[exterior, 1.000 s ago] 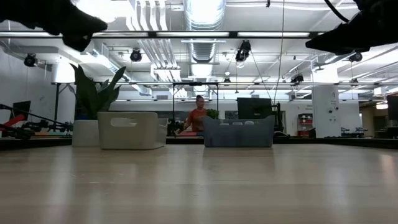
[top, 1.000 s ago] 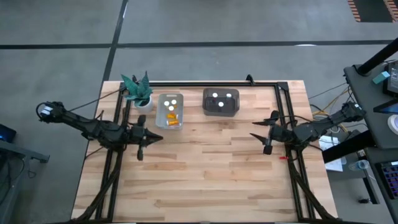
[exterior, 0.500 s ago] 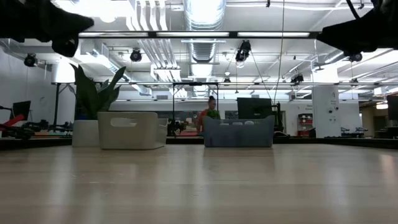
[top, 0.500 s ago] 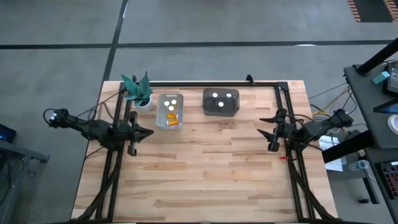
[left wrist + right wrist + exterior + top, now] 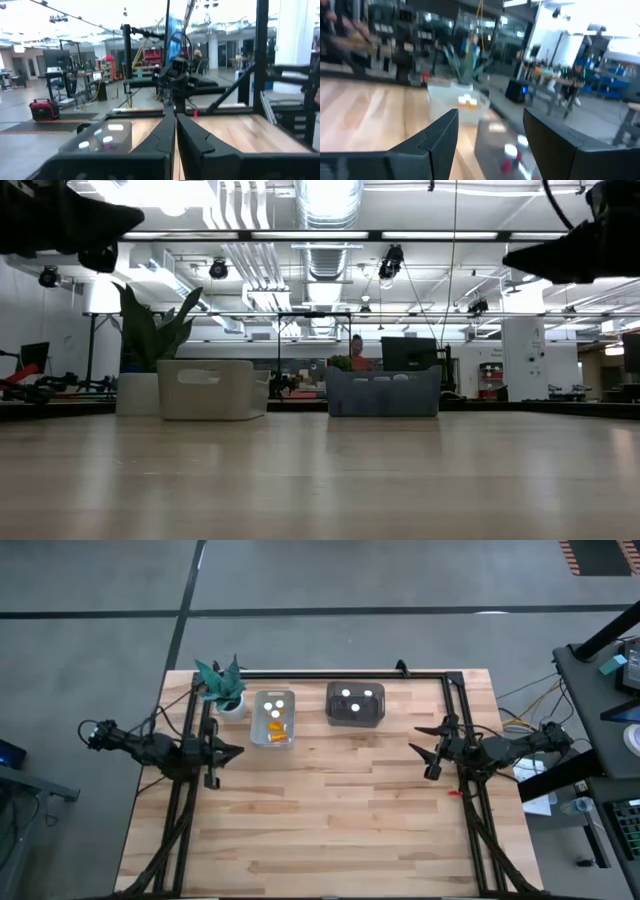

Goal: Pick and place medicine bottles into bin by pill shape (circle, oval)
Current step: Return to Home Position

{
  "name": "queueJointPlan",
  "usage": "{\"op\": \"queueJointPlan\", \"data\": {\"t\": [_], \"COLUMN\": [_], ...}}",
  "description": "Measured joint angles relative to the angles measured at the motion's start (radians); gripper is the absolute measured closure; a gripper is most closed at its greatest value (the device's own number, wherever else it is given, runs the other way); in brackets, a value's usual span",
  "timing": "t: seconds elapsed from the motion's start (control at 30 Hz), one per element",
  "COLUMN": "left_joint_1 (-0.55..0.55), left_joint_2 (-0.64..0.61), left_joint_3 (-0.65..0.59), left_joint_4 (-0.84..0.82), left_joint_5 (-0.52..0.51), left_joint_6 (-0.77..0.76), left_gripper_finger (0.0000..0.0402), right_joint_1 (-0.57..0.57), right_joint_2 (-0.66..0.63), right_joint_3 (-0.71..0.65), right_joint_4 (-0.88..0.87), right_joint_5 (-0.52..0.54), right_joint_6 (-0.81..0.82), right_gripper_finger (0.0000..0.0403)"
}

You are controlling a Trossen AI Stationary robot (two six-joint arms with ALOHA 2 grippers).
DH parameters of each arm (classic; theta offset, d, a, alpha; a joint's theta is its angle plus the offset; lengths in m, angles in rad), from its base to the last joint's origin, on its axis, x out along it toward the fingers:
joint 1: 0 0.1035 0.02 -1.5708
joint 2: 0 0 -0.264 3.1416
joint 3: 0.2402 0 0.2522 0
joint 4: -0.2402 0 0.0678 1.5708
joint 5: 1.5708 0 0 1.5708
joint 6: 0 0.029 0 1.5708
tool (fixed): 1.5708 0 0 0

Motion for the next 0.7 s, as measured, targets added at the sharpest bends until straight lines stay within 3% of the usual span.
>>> {"op": "queueJointPlan", "data": {"t": [0.2, 0.43, 0.7], "left_joint_1": [0.0, 0.0, 0.0], "left_joint_2": [-0.007, -0.015, 0.008], "left_joint_3": [-0.086, -0.087, -0.087], "left_joint_4": [0.061, 0.031, 0.023], "left_joint_5": [0.004, 0.006, -0.002], "left_joint_6": [-0.002, -0.029, -0.019], "left_gripper_finger": [0.0401, 0.0401, 0.0401], "right_joint_1": [-0.054, -0.083, -0.084], "right_joint_2": [0.031, 0.061, 0.06], "right_joint_3": [0.0, 0.0, 0.0], "right_joint_4": [-0.056, -0.058, -0.058], "right_joint_5": [0.006, 0.015, 0.037], "right_joint_6": [0.06, 0.095, 0.269], "right_gripper_finger": [0.0188, 0.0188, 0.0188]}}
